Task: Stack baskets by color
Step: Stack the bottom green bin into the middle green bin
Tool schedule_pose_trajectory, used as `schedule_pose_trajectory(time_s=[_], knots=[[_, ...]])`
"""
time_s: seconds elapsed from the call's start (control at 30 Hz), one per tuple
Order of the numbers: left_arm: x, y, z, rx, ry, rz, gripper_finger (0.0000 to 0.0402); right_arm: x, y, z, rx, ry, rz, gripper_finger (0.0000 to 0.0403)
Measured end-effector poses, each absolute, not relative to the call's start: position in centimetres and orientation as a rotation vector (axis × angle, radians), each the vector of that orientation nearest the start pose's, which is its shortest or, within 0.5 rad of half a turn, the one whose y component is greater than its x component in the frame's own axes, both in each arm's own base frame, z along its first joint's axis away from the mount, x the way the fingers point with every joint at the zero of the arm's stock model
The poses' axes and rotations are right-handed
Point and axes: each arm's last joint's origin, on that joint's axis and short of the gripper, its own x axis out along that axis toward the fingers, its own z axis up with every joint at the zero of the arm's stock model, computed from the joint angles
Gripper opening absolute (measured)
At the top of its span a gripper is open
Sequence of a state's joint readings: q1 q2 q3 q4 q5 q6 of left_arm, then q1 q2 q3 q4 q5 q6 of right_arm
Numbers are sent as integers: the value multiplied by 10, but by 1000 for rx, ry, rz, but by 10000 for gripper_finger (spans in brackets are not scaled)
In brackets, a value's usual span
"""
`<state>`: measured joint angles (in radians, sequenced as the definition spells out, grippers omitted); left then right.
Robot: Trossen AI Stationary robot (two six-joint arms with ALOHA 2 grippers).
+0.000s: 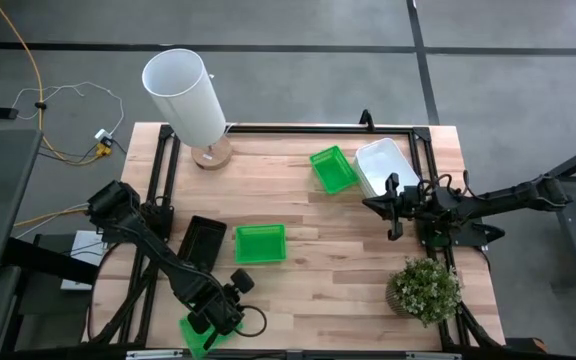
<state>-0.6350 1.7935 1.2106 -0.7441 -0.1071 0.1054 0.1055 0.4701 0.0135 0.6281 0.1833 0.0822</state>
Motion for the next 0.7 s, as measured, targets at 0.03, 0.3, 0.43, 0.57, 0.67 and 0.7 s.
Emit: schedule_pose_trajectory(time_s=[0.03,0.3,0.43,0.57,0.67,0.7], knots=[[275,-199,183,573,1231,-524,30,126,8,185,107,-173,-71,0],[276,-197,183,559,1235,-524,3,126,8,185,107,-173,-71,0],[278,-193,191,535,1238,-507,1,126,8,185,107,-174,-71,0],[279,-189,223,513,1167,-476,1,126,8,185,107,-173,-71,0],[276,-179,253,515,1067,-406,0,126,8,185,114,-172,-70,0],[274,-174,265,512,1031,-373,0,126,8,185,114,-171,-71,0]])
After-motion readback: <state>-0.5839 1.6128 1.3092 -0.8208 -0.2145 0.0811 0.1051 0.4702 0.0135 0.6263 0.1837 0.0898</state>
